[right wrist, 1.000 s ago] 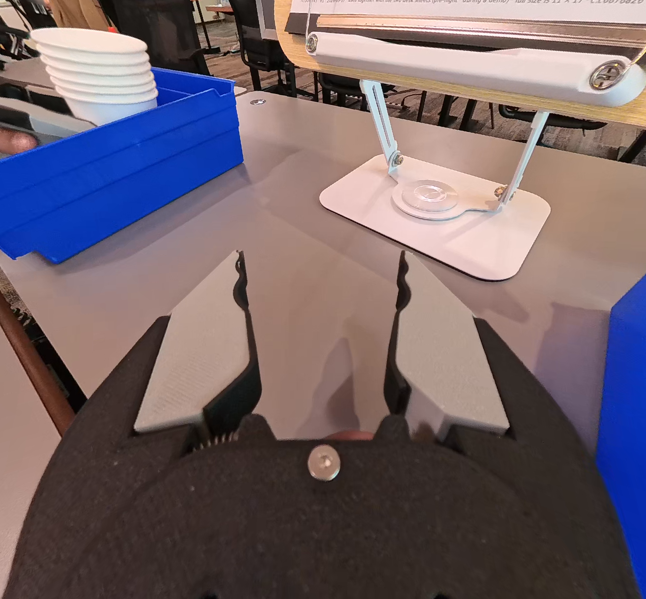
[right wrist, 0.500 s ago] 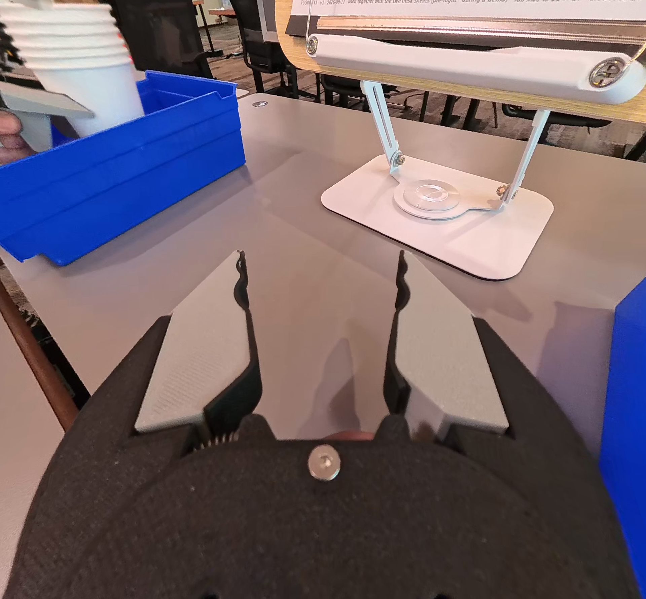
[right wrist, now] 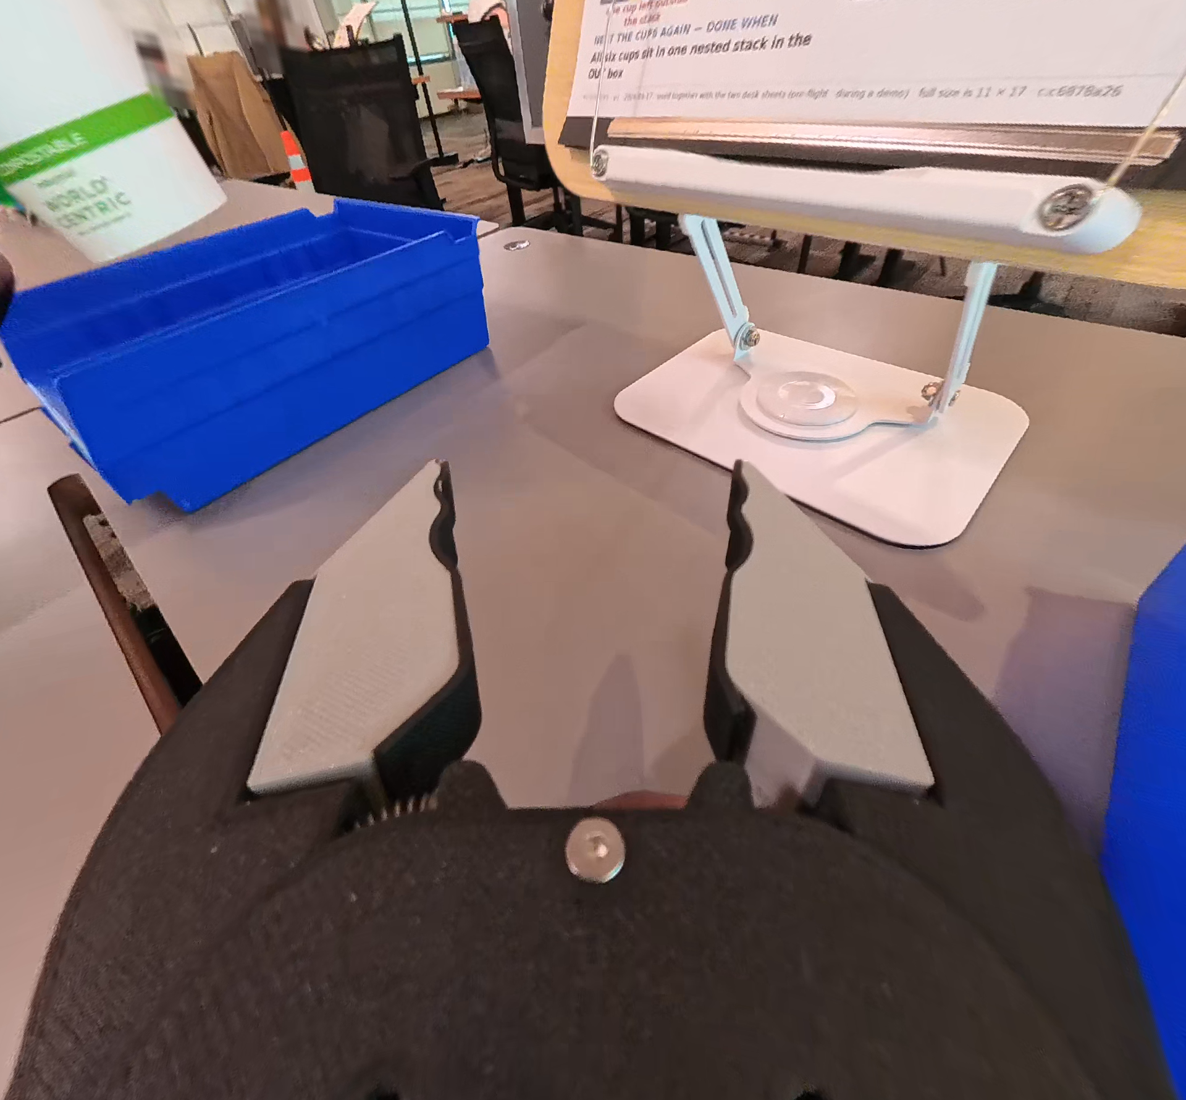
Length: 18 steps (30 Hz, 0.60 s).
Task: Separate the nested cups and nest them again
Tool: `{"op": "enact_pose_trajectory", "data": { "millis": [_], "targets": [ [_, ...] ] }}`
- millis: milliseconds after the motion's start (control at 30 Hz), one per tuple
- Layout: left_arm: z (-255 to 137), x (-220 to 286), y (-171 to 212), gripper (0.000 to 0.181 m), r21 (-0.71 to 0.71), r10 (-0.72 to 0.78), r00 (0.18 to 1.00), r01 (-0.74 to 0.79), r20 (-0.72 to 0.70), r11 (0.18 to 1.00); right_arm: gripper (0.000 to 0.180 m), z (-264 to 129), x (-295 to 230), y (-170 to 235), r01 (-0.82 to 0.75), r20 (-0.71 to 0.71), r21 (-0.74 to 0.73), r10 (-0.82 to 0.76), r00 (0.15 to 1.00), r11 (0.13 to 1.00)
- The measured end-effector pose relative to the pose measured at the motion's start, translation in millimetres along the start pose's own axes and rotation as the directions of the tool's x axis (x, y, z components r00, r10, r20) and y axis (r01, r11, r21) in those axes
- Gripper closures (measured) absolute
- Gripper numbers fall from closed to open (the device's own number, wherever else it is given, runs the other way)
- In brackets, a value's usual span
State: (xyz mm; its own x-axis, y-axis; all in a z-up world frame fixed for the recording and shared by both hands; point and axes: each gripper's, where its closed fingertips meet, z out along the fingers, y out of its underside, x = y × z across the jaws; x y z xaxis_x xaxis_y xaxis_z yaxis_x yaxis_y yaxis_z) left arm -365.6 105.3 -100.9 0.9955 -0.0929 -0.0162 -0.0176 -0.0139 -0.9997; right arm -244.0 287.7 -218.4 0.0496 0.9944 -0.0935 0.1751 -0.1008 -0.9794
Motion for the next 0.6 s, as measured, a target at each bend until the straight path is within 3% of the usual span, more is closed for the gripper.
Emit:
{"op": "enact_pose_trajectory", "data": {
  "millis": [33,200,300,600],
  "targets": [
    [8,13,-4,0.099,0.002,0.014,1.000,-0.014,-0.023,1.000,0.096,-2,2,-2,-0.008,-0.002,0.009,0.008,1.000,1.000],
    [51,63,1,0.099,-0.009,0.077,0.993,-0.078,-0.088,0.997,0.097,-8,9,-11,-0.041,-0.006,0.045,0.041,0.999,0.998],
    [75,86,16,0.100,0.019,0.045,0.989,-0.042,-0.143,0.999,0.097,-11,9,-15,-0.039,-0.005,0.060,0.039,0.999,0.997],
    [119,112,66,0.100,0.000,0.019,0.979,-0.019,-0.201,1.000,0.100,-17,18,-23,-0.029,-0.036,0.097,0.033,0.999,0.995]
  ]
}}
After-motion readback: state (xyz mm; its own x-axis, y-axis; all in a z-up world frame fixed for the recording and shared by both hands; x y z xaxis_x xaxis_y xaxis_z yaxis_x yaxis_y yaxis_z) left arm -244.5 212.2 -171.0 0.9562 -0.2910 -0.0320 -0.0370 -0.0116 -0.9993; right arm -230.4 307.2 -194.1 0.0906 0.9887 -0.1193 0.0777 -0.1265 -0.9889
